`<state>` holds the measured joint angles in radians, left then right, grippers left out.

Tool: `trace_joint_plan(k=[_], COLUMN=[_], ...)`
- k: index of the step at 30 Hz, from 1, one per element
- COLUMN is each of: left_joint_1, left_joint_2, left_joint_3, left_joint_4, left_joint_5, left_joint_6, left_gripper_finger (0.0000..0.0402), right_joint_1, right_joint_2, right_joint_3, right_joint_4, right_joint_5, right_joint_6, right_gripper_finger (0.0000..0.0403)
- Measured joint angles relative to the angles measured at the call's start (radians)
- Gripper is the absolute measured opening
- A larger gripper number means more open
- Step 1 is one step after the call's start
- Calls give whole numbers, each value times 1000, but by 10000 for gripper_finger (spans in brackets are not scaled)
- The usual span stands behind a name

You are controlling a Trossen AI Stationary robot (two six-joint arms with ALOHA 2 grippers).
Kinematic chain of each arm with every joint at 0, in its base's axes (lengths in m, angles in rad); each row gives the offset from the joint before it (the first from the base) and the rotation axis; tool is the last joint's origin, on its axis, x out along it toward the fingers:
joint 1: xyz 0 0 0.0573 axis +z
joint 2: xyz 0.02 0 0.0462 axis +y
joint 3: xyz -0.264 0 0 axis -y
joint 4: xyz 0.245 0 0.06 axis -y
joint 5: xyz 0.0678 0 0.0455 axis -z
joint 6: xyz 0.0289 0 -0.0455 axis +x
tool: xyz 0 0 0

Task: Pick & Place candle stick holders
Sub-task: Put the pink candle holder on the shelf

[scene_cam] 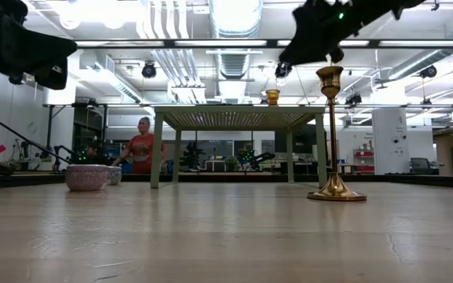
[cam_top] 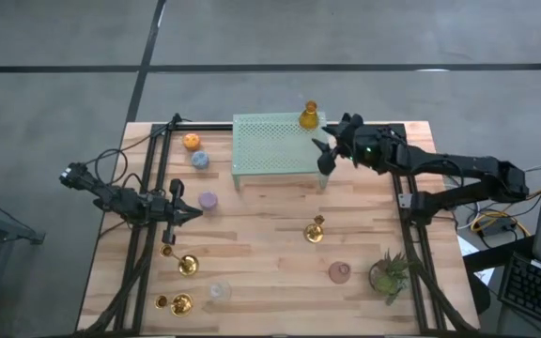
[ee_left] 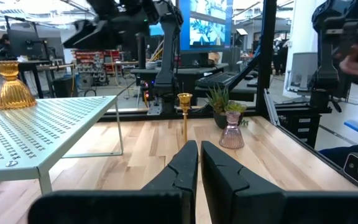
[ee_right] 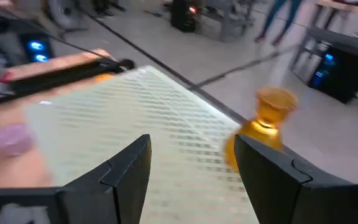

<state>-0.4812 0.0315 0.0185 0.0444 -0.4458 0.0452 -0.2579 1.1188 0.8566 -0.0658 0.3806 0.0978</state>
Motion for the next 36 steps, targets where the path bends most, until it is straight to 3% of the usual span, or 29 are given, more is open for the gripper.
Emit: trace_joint_plan(k=[9,27,36], left_joint_1=[0,0,0], left_joint_2=[0,0,0], left_joint_3=[0,0,0], left_joint_4=[0,0,0], left_joint_5=[0,0,0], left_joint_6=[0,0,0], left_gripper_finger=[26,26,26], right_joint_1=[186,397,548], right_joint_2=[-76,-86,-82], right_joint_3=[0,0,0], right_joint_4=[-72,-205,-400], right_joint_5=[3,-34,-77], right_joint_6=[19,15,141], right_gripper_finger=[219,219,219])
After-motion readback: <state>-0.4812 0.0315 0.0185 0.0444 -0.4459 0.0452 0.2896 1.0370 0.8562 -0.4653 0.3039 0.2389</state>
